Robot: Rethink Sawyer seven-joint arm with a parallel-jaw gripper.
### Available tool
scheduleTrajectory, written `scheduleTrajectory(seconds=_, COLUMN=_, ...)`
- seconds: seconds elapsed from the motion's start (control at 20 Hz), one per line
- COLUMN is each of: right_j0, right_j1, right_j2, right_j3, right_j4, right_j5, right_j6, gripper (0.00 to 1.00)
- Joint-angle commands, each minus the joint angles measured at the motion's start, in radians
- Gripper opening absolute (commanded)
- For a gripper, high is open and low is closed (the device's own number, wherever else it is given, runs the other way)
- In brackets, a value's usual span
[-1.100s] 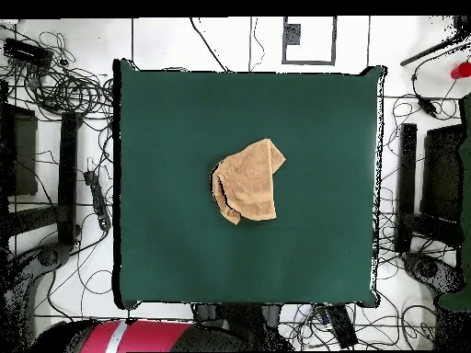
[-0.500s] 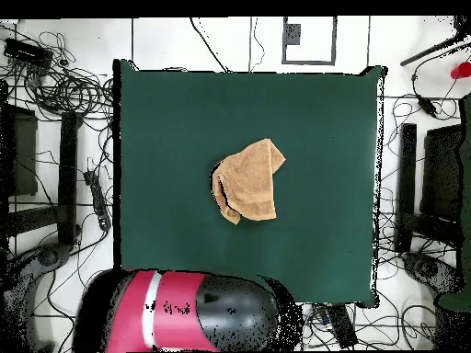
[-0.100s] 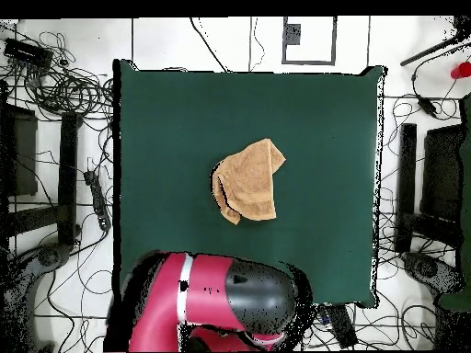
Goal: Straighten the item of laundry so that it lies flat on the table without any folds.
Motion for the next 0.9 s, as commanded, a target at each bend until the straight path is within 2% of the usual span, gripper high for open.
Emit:
scheduleTrajectory(seconds=0.05, right_j0=-0.031, right_j1=0.276, right_j2=-0.005, right_j3=-0.182, right_j4=-0.039, right_j5=0.21, right_j6=0.096, gripper=1.0)
scheduleTrajectory(seconds=0.3, right_j0=-0.069, right_j1=0.262, right_j2=0.008, right_j3=-0.211, right_j4=-0.075, right_j5=0.266, right_j6=0.086, gripper=1.0)
scheduleTrajectory(seconds=0.6, right_j0=-0.049, right_j1=0.246, right_j2=0.002, right_j3=-0.183, right_j4=-0.07, right_j5=0.237, right_j6=0.099, gripper=1.0)
scheduleTrajectory(seconds=0.7, right_j0=-0.057, right_j1=0.203, right_j2=0.012, right_j3=-0.136, right_j4=-0.08, right_j5=0.258, right_j6=0.102, gripper=1.0)
scheduleTrajectory(seconds=0.9, right_j0=-0.059, right_j1=0.056, right_j2=0.037, right_j3=0.005, right_j4=-0.072, right_j5=0.316, right_j6=0.105, gripper=1.0)
